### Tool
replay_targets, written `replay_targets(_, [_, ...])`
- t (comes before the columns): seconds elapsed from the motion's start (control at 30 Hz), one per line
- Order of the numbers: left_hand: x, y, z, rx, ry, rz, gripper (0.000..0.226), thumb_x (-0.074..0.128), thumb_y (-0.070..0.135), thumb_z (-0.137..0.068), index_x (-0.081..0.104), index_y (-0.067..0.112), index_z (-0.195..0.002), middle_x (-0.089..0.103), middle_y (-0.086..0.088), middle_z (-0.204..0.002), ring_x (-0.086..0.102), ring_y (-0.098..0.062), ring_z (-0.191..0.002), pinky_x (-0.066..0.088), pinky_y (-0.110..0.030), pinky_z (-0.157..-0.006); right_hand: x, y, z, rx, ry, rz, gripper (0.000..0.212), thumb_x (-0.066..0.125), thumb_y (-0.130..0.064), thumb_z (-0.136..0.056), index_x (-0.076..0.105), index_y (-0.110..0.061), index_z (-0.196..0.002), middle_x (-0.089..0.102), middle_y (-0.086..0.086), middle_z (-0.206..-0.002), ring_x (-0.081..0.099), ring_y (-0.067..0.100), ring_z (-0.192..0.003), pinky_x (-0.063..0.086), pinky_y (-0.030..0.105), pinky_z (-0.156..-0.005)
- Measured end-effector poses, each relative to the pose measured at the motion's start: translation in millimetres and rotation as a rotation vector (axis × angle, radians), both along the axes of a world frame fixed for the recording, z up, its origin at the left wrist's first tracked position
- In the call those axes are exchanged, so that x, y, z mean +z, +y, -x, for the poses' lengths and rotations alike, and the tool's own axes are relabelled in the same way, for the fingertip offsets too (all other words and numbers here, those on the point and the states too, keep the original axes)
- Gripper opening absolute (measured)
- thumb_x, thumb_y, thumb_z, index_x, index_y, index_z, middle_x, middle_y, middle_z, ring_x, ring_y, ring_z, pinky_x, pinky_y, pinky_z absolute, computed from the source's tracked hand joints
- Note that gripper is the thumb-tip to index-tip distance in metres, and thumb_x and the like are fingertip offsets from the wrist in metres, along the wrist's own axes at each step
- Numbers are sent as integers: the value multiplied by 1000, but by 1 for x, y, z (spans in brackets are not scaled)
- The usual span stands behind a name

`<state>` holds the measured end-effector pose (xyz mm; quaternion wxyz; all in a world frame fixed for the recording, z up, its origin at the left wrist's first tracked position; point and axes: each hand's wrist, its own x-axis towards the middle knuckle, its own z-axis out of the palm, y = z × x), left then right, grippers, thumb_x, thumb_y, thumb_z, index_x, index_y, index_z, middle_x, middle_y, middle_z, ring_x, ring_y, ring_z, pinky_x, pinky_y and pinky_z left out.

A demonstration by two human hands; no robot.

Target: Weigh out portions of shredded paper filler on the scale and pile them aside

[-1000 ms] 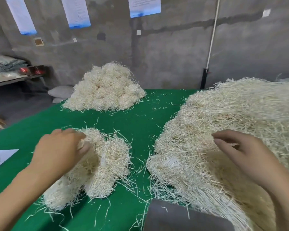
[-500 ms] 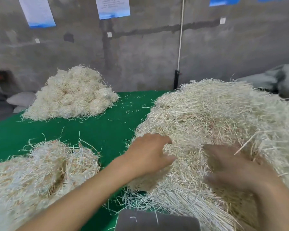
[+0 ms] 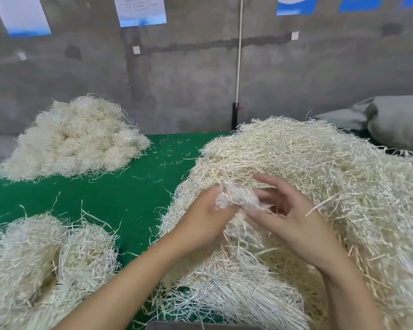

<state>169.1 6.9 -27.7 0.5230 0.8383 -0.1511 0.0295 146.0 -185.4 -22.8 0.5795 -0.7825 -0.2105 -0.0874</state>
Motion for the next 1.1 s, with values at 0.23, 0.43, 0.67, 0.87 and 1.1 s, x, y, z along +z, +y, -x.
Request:
replay_targets(0.23, [29,40,11,299,91,746,14,49,25,-84,50,24,-71,70,-7,-102,63,-27,-108,51,-52,-86,-22,12,-10,-38,32,613,61,59,-63,-84,38,-51,-140,36,-34,-136,38,-15,-117,37,22,-106])
replay_targets(0.43, [44,69,13,151,101,928,44,39,31,-95,57,27,-55,59,2,-63,57,-13,-55,52,-32,-54,-8,16,-6,-3,-47,279,23,66,-49,-80,63,-57,-102,61,-40,-111,55,-20,-104,46,3,-83])
replay_targets(0.67, [32,69,19,30,-64,-647,88,40,80,-69,27,37,-146,50,14,-133,56,-8,-112,48,-37,-101,-14,-12,3,28,253,661,60,73,-51,-78,40,-68,-125,47,-39,-128,54,-11,-107,48,20,-92])
replay_targets(0.87, [25,55,17,-210,-8,-1429,54,68,59,-74,68,19,-110,71,9,-87,66,-10,-81,57,-31,-78,-23,2,-7,-122,339,841,71,76,-34,-81,38,-49,-139,54,-12,-129,55,4,-99,48,17,-76])
replay_targets(1.1, [45,72,10,-82,-95,-564,37,52,48,-86,58,15,-72,54,13,-67,48,-1,-48,39,-18,-51,-26,26,-9,-219,137,983,22,62,-49,-90,65,-34,-106,57,-10,-100,46,16,-117,25,46,-112])
